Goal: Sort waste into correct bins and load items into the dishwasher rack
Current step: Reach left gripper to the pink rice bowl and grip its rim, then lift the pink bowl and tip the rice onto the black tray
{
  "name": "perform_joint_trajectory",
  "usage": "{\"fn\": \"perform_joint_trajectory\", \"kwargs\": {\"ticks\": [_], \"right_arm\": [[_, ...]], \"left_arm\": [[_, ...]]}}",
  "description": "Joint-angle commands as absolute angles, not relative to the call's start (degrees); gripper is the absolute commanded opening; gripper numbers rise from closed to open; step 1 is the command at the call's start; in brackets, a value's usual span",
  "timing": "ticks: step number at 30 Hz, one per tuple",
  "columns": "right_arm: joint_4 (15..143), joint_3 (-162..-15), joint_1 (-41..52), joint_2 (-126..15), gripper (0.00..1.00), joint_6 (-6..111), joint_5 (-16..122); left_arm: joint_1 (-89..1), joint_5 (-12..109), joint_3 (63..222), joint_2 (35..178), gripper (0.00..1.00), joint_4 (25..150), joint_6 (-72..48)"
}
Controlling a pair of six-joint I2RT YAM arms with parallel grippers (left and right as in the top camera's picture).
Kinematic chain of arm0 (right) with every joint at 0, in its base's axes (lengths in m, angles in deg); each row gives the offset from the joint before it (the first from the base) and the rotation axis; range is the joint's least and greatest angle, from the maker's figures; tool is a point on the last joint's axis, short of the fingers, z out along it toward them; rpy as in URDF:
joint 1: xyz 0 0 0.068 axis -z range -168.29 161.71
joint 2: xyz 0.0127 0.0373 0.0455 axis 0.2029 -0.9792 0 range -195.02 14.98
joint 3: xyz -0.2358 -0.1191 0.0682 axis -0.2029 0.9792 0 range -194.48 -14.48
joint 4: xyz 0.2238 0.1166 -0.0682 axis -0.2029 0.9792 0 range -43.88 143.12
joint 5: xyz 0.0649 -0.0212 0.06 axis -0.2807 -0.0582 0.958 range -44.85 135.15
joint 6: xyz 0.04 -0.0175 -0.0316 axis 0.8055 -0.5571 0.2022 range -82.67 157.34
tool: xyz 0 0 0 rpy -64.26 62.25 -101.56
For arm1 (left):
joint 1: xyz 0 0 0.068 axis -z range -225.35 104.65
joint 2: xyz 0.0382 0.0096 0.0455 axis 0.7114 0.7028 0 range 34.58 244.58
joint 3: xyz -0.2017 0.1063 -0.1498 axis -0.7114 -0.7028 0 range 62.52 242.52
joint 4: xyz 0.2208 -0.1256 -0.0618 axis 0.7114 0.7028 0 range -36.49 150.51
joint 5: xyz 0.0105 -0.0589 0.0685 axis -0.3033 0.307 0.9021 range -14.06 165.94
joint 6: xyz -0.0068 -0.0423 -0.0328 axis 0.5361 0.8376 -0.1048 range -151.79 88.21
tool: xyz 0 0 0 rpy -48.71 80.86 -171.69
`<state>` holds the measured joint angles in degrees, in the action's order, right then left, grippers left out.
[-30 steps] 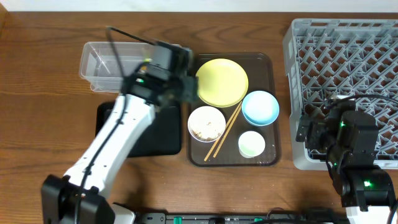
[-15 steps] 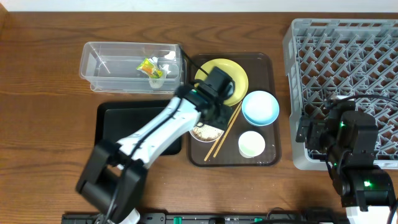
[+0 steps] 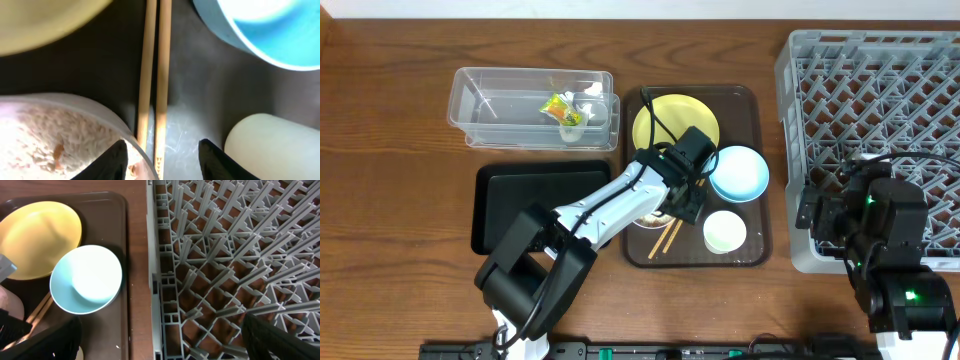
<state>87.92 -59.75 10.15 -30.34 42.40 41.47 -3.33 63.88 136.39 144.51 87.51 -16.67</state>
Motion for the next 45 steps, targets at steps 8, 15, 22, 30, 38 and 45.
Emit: {"fn": "perform_joint_trajectory", "kwargs": {"ticks": [8,15,22,30,38,45], "right_arm": [[87.98,-60.76,9.82,-30.14,0.99,43.07,41.10],[87.96,-60.76,9.82,-30.14,0.99,43.07,41.10],[88.14,-60.76,9.82,-30.14,0.99,43.07,41.10],[88.09,-60.76,9.82,-30.14,0.99,43.07,41.07],[88.14,-60.76,9.82,-30.14,0.99,43.07,41.07],[88.11,-60.76,9.82,-30.14,0.99,43.07,41.07]], "left_arm": [[-3.37,67.62,135.84,144.86,0.34,87.27,-16.43],[-3.37,67.64,135.75,145.43,0.27,87.31,-16.43],[-2.96,67.62,135.49,146.17,0.15,87.68,-15.78],[-3.11,67.62,135.62,143.70,0.06,89.10,-15.82],[-4.49,67.58,135.67,132.07,0.06,94.37,-15.87],[-11.44,65.83,135.64,123.57,0.06,102.57,-16.78]]}}
